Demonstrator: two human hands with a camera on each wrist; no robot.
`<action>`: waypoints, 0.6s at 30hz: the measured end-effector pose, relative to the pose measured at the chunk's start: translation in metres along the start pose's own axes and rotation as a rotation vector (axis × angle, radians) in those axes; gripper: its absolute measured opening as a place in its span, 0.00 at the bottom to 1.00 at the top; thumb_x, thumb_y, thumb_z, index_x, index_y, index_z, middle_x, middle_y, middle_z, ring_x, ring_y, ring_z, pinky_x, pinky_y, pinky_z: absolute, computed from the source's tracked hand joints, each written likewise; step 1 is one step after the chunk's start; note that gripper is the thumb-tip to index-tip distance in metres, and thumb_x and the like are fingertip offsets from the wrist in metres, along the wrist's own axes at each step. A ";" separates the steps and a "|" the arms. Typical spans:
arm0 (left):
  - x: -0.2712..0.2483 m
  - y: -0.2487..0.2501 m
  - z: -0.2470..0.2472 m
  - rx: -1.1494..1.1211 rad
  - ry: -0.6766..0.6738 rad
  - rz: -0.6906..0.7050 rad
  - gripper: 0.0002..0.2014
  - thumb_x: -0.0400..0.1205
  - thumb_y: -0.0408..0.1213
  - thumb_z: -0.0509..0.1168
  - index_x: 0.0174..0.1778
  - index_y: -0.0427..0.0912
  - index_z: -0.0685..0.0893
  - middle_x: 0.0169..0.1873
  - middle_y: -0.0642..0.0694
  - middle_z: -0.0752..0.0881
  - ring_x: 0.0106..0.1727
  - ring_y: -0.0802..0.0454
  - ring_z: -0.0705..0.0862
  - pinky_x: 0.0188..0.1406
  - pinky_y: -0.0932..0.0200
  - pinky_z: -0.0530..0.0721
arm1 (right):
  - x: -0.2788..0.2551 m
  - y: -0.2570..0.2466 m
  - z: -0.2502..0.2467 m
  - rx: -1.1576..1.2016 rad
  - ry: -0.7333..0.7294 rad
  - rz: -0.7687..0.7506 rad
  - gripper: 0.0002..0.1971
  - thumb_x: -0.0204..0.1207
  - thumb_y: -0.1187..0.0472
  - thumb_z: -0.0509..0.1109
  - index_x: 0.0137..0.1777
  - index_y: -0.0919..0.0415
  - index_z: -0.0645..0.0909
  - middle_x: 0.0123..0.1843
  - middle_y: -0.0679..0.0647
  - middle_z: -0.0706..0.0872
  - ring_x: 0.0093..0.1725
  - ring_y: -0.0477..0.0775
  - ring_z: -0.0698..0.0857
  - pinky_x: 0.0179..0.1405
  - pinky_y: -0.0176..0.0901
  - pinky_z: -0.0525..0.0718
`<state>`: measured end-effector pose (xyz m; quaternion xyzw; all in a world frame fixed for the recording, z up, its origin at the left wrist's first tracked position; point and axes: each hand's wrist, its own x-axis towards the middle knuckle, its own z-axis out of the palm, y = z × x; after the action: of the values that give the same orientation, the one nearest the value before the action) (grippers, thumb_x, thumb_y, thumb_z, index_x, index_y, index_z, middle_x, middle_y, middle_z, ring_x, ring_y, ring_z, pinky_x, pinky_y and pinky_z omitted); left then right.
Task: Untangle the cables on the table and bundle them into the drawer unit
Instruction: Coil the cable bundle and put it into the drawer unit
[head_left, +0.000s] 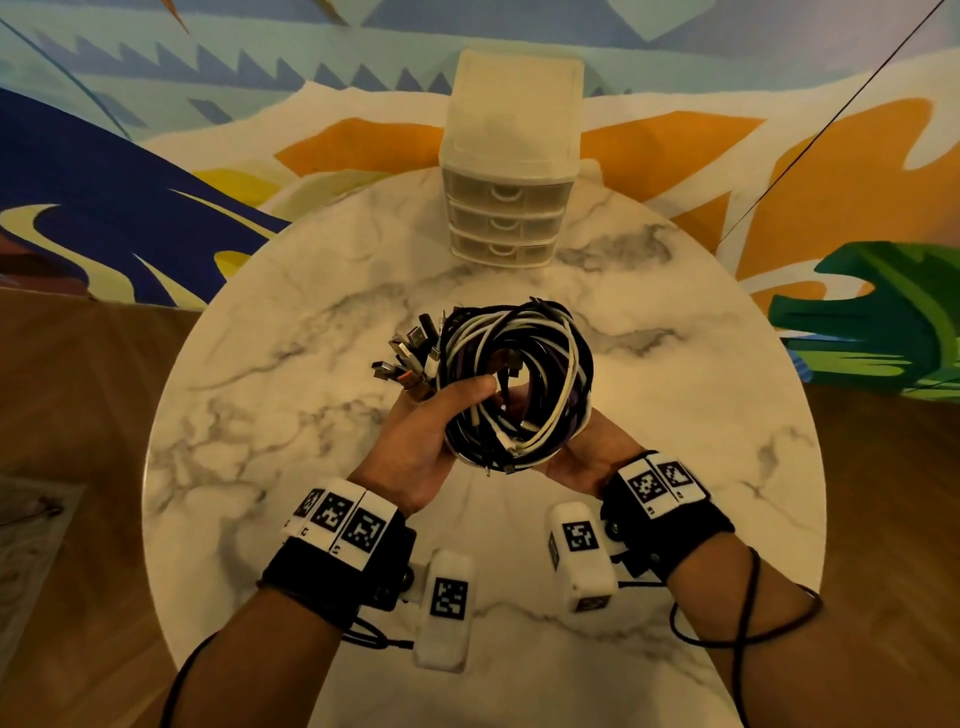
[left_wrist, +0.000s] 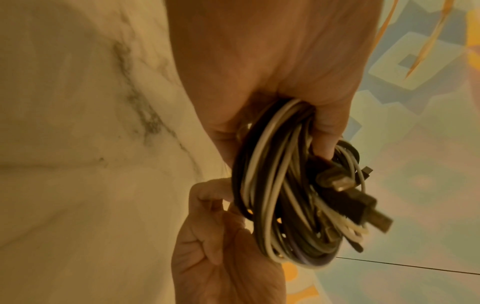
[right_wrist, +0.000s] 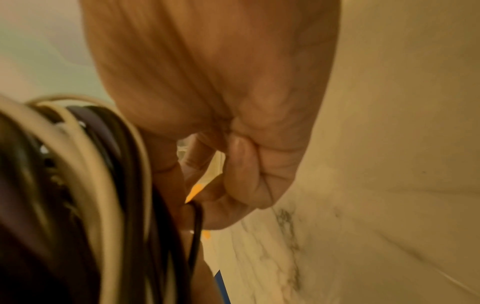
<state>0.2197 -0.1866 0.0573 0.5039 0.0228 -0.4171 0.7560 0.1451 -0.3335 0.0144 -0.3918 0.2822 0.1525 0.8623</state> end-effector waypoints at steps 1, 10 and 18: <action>0.001 -0.001 0.000 -0.006 0.016 -0.005 0.18 0.73 0.30 0.70 0.60 0.38 0.84 0.45 0.40 0.90 0.57 0.35 0.86 0.59 0.39 0.82 | -0.001 0.000 0.000 0.006 0.002 0.013 0.22 0.75 0.62 0.69 0.67 0.71 0.78 0.63 0.70 0.83 0.56 0.64 0.85 0.55 0.56 0.86; -0.002 0.000 -0.003 -0.011 -0.019 -0.048 0.19 0.75 0.28 0.68 0.64 0.37 0.82 0.55 0.37 0.88 0.57 0.39 0.87 0.52 0.44 0.86 | -0.012 -0.006 0.007 0.078 -0.100 -0.031 0.13 0.79 0.64 0.61 0.53 0.63 0.88 0.52 0.61 0.90 0.50 0.58 0.89 0.48 0.50 0.89; 0.009 0.008 -0.009 -0.006 0.090 -0.012 0.24 0.72 0.29 0.68 0.67 0.36 0.79 0.62 0.35 0.84 0.63 0.34 0.83 0.65 0.33 0.77 | -0.003 -0.017 0.001 0.189 0.053 -0.103 0.15 0.79 0.59 0.58 0.57 0.63 0.83 0.53 0.60 0.87 0.47 0.56 0.87 0.47 0.48 0.87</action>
<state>0.2338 -0.1838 0.0548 0.5196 0.0610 -0.3984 0.7534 0.1513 -0.3439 0.0274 -0.3268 0.2974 0.0703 0.8943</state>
